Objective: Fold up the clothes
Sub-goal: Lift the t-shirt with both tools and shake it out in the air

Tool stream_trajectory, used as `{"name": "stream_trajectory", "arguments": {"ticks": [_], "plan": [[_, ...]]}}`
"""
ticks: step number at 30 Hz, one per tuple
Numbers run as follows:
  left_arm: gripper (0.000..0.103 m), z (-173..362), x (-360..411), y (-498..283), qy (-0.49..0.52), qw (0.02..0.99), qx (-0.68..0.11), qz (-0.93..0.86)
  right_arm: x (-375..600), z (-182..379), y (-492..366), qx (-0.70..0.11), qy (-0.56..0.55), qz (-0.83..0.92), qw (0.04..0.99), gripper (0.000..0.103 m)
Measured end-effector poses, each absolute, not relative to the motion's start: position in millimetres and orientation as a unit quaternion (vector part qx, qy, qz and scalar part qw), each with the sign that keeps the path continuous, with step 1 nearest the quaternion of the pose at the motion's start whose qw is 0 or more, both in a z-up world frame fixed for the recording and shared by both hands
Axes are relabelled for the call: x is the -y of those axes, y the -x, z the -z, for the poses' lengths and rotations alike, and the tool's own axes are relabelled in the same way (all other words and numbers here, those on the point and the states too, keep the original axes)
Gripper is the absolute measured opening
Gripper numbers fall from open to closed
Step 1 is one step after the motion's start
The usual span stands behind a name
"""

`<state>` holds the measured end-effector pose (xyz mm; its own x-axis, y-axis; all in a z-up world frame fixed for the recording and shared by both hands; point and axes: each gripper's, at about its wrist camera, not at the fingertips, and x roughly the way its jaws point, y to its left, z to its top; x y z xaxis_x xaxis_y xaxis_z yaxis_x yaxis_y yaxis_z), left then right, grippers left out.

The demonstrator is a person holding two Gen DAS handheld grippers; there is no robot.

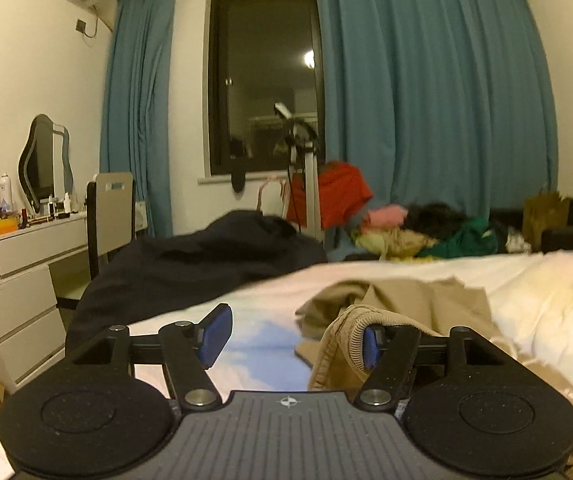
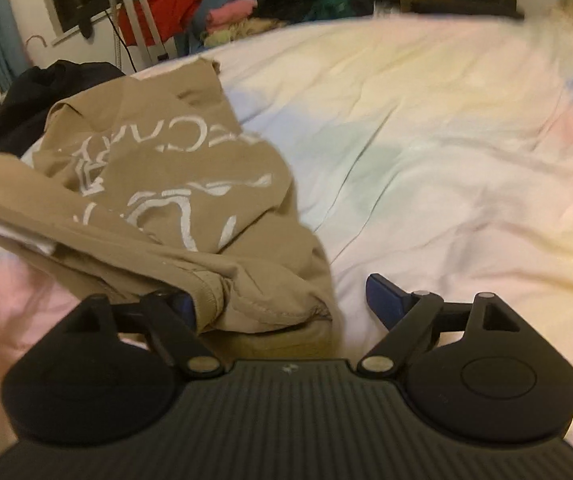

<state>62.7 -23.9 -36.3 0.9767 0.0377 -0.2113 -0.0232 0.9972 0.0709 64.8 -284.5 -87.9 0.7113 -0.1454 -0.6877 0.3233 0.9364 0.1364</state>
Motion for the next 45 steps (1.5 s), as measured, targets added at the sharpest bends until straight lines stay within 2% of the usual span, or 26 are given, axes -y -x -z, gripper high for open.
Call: {"name": "stream_trajectory", "arguments": {"ticks": [2, 5, 7, 10, 17, 23, 30, 34, 37, 41, 45], "plan": [[0.068, 29.8, 20.5, -54.4, -0.013, 0.995, -0.100, -0.012, 284.4, 78.5, -55.4, -0.320, -0.126, 0.154, 0.926, 0.084], [0.073, 20.1, 12.8, -38.6, 0.026, 0.995, -0.097, -0.016, 296.3, 54.5, -34.3, -0.220, -0.172, 0.197, 0.940, 0.085], [0.073, 7.9, 2.8, -24.9, 0.071, 0.991, -0.114, -0.026, 295.5, 26.4, -19.6, -0.148, -0.190, 0.204, 0.949, 0.089], [0.073, -30.3, -7.0, -3.9, 0.107, 0.990, -0.089, -0.041, 291.5, -29.7, -15.7, -0.080, -0.182, 0.181, 0.963, 0.090], [0.073, -200.1, -21.9, -4.9, 0.110, 0.993, -0.011, -0.037, 288.3, -193.2, -26.7, 0.002, -0.149, 0.114, 0.982, 0.090], [0.075, -344.4, -31.3, 11.1, 0.112, 0.993, 0.032, -0.018, 282.5, -329.6, 0.9, 0.081, -0.111, 0.078, 0.987, 0.090], [0.078, -453.4, -41.3, 58.5, 0.110, 0.993, 0.043, 0.021, 282.9, -419.0, 55.4, 0.118, -0.104, 0.054, 0.986, 0.090], [0.082, -479.0, -42.4, 74.0, 0.091, 0.995, 0.039, 0.029, 284.3, -437.2, 68.4, 0.105, -0.089, 0.046, 0.989, 0.090], [0.082, -476.5, -42.1, 62.4, 0.084, 0.996, 0.018, 0.033, 284.4, -433.3, 61.1, 0.085, -0.082, 0.042, 0.992, 0.090], [0.082, -434.8, -38.0, 11.7, 0.075, 0.997, -0.011, 0.029, 286.7, -405.6, 31.0, 0.053, -0.079, 0.046, 0.994, 0.090], [0.083, -374.0, -28.8, -63.1, 0.071, 0.996, -0.049, 0.023, 293.0, -356.0, -36.6, 0.012, -0.068, 0.062, 0.996, 0.090]]}}
